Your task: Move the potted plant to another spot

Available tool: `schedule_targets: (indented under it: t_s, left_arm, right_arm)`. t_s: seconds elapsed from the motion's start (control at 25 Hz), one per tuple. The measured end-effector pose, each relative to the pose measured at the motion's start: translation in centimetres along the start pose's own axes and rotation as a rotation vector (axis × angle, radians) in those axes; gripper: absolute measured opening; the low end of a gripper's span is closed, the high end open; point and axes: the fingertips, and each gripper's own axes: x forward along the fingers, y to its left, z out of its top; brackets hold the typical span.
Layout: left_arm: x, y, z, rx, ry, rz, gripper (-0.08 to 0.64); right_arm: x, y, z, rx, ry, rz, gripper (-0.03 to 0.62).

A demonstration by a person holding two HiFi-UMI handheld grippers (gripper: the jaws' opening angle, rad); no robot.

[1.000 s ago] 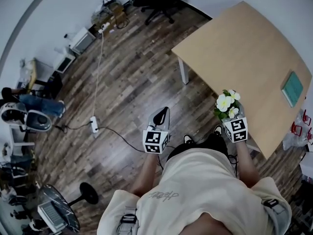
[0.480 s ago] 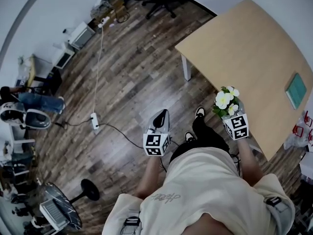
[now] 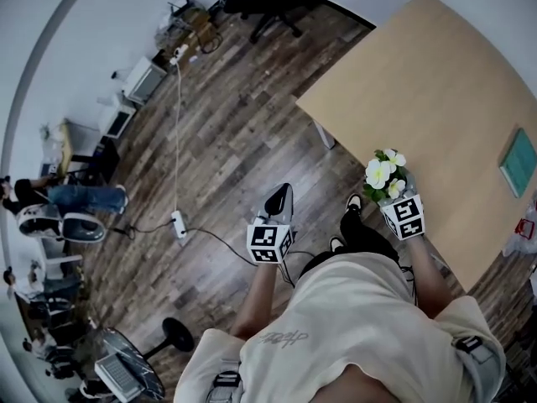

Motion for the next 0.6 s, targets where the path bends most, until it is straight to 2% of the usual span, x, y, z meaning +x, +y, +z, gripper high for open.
schedule_targets:
  t_s: [0.24,0.4,0.6]
  left_arm:
    - [5.9,-2.0,4.2,0.077,0.010,-0.041,0.018]
    - [7.6,-2.2,7.2,0.096,0.011,-0.024,0.018]
    - [8.8,-1.5,8.5,0.125,0.018,0.014,0.018]
  right_arm:
    - [3.1,-5.0,-0.4,0.050,-0.014,-0.009,0.347]
    - [4.2,-8.1,-0.4,0.050,-0.007,-0.009,0.347]
    - [5.2,-10.3,0.4,0.046,-0.024,-0.001,0.347]
